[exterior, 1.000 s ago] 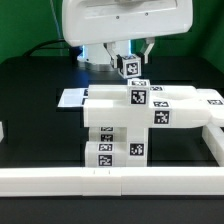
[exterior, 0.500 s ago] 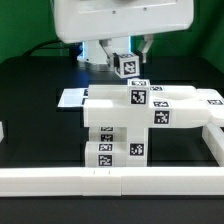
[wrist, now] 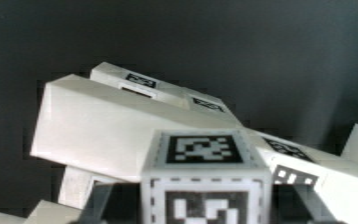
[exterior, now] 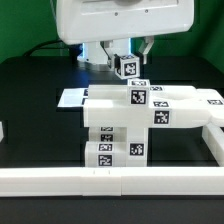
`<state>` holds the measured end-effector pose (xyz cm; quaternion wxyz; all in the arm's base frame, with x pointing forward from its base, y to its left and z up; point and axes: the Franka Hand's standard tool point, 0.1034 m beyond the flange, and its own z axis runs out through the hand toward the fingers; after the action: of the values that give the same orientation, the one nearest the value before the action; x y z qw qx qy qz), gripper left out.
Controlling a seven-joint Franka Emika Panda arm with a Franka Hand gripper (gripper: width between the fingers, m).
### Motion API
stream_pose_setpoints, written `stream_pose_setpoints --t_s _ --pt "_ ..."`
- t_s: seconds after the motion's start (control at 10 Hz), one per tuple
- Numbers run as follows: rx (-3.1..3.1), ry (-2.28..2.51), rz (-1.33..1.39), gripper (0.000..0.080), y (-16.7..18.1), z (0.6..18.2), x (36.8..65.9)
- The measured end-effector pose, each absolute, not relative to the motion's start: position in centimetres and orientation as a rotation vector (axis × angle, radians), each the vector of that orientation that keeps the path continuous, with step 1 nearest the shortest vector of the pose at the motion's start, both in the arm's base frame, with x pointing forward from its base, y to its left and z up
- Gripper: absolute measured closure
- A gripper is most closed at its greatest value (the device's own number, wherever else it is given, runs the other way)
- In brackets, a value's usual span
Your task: Assemble chair
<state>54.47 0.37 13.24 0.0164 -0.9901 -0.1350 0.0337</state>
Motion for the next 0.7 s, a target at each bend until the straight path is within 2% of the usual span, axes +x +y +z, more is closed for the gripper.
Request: stream_pose_setpoints --t_s 0.3,0.7 --pt "-3.089 -0.464 0.093 0.0512 0.78 13.45 55.77" --pt "-3.092 -0.458 0.1 0.0512 0.71 13.02 55.59"
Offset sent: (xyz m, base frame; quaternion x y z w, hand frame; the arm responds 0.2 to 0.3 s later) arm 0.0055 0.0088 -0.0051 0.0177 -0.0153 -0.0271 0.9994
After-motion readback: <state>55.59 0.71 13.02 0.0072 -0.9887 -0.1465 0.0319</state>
